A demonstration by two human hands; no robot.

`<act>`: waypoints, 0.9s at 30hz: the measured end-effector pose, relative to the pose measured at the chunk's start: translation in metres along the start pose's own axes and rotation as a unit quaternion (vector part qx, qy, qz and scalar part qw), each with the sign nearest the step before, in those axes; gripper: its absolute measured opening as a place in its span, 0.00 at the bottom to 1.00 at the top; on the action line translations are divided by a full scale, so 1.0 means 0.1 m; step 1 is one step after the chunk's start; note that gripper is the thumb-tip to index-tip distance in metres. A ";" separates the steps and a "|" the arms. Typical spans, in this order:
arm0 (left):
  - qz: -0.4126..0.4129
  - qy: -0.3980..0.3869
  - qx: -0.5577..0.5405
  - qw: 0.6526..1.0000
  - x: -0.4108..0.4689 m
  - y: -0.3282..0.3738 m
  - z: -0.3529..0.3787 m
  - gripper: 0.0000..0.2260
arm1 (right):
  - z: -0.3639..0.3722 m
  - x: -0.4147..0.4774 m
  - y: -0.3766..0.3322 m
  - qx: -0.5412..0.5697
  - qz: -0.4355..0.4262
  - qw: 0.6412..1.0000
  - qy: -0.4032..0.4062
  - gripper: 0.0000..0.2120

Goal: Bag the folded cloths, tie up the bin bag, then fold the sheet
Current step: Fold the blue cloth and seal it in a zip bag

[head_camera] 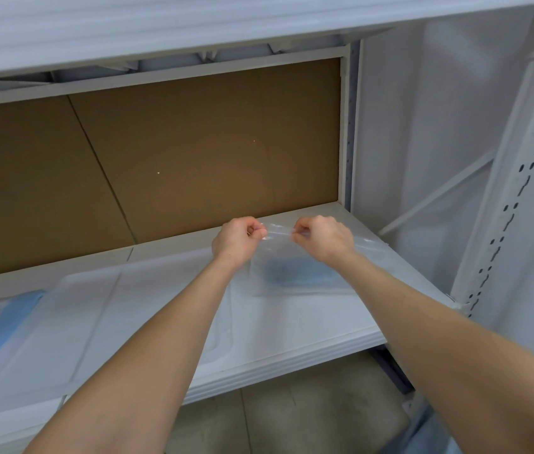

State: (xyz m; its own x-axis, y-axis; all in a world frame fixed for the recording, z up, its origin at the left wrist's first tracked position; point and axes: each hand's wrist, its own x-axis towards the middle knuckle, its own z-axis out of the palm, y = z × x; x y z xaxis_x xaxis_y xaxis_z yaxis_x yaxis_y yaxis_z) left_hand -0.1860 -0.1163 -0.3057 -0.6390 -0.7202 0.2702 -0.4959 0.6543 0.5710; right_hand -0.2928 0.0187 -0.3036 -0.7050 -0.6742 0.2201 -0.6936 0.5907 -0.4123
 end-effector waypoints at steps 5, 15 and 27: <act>-0.011 0.008 0.012 1.000 -0.02 0.08 0.03 0.05 | -0.02 -0.01 -0.04 -0.027 -0.005 1.000 0.009 0.11; -0.055 0.038 0.028 0.997 0.00 0.00 -0.02 0.06 | -0.09 -0.03 0.15 -0.036 0.033 0.999 0.016 0.11; -0.103 0.062 0.028 0.992 0.04 -0.15 -0.10 0.06 | -0.17 -0.06 0.29 -0.029 0.087 0.995 0.036 0.09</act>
State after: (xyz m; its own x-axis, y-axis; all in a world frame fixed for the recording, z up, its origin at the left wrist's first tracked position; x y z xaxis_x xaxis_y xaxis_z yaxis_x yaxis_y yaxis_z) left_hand -0.1753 -0.1311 -0.3055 -0.4448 -0.8607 0.2476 -0.6428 0.4994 0.5809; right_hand -0.3114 0.0476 -0.3017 -0.8223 -0.5276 0.2132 -0.5663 0.7218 -0.3978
